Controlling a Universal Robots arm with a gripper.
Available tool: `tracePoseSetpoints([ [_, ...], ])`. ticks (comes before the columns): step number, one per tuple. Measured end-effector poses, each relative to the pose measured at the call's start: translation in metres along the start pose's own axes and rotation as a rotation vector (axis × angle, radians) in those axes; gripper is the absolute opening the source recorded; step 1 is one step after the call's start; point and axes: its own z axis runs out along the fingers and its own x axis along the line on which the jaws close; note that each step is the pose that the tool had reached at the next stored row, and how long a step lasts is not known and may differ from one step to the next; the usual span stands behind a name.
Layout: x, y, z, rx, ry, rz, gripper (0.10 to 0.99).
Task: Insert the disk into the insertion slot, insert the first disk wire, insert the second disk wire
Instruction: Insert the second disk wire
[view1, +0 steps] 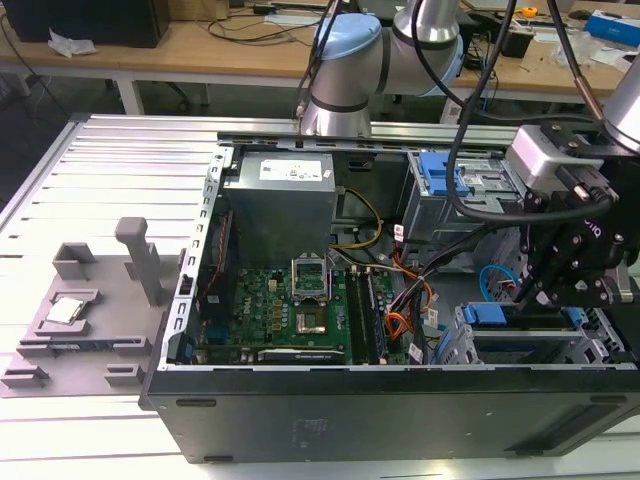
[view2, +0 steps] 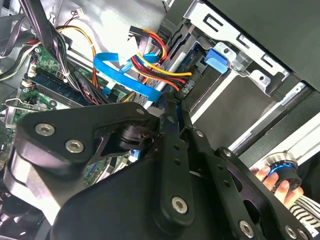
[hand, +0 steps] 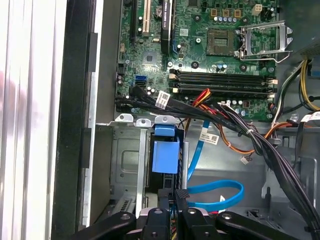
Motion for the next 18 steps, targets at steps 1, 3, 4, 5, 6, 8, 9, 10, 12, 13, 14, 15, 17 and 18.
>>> tracePoseSetpoints([
  [1, 0.0, 0.0, 0.0007, 0.0, -0.0003, 0.0, 0.165],
  [3, -0.0001, -0.0002, 0.0032, 0.0, 0.0008, 0.0, 0.165],
  [4, 0.0, -0.0002, 0.0036, 0.0, 0.0004, 0.0, 0.165],
  [5, -0.0001, -0.0002, 0.0041, 0.0, -0.0004, 0.0, 0.165],
  [6, -0.0001, -0.0002, 0.0043, 0.0, -0.0006, 0.0, 0.173],
  [8, -0.0001, -0.0001, 0.002, 0.0, -0.0009, 0.0, 0.239],
  [9, 0.0001, 0.0001, -0.0019, 0.0, -0.0013, 0.0, 0.239],
  [10, 0.0003, 0.0004, -0.0068, 0.0, -0.0003, 0.0, 0.239],
  [12, 0.0004, 0.0008, -0.0155, 0.001, -0.0004, 0.0, 0.239],
  [13, -0.0005, 0.001, -0.0206, 0.001, -0.0004, 0.0, 0.239],
  [14, -0.0008, 0.0013, -0.0253, 0.001, -0.0001, 0.0, 0.227],
  [15, -0.0009, 0.0015, -0.0306, 0.001, -0.0003, 0.0, 0.161],
  [17, -0.0009, 0.0018, -0.0368, 0.002, -0.0001, 0.0, 0.106],
  [18, -0.0008, 0.002, -0.0396, 0.002, -0.0003, 0.0, 0.106],
])
